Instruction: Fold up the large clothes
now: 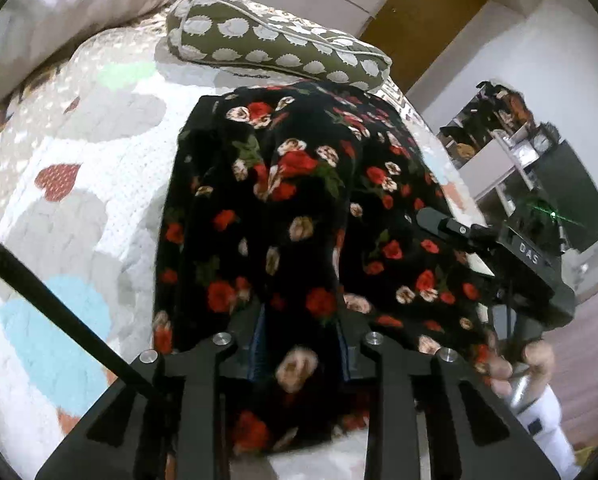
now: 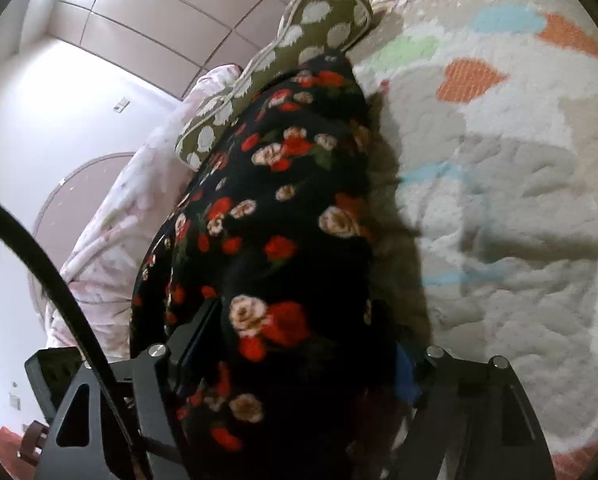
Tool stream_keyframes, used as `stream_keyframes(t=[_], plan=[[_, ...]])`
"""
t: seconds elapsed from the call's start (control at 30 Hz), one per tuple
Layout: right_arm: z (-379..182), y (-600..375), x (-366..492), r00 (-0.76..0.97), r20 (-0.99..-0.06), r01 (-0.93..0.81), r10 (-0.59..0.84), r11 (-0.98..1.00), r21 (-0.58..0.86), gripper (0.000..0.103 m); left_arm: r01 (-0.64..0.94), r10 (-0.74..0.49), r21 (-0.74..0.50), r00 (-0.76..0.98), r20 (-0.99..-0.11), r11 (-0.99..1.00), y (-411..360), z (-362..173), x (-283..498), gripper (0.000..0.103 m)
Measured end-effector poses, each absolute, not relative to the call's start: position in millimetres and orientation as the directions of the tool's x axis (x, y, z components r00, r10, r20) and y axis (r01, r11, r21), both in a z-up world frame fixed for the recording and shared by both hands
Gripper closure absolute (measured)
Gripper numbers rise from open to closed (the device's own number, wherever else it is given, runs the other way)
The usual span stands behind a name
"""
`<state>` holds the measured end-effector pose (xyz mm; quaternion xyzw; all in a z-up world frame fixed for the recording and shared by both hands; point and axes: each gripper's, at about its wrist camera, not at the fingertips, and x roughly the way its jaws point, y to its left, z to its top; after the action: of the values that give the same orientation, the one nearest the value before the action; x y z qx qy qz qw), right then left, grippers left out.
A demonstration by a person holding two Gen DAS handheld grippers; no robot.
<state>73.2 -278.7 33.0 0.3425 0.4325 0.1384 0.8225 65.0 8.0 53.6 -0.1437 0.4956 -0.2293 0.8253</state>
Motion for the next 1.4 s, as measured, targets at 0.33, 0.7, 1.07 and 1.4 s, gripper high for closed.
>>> stream_keyframes(t=[0.33,0.7,1.07,1.4], plan=[[142,-246,47,0.716,-0.573,-0.066,0.399,0.856,0.513,0.066,0.177,-0.250,-0.176,0.661,-0.708,0.968,91,95,-35,0.023],[38,-104,103,0.385,-0.545,-0.149,0.745,0.632,0.760,0.082,0.058,-0.132,-0.134,0.751,-0.647,0.989,159,103,-81,0.012],[24,-86,58,0.371,-0.554,-0.203,0.745,0.647,0.735,0.091,0.002,-0.078,-0.128,0.803,-0.592,0.992,154,113,-98,0.012],[67,-90,-19,0.368,-0.606,-0.367,0.706,0.708,0.603,0.087,-0.087,0.050,-0.061,0.887,-0.459,0.994,141,146,-130,0.003]])
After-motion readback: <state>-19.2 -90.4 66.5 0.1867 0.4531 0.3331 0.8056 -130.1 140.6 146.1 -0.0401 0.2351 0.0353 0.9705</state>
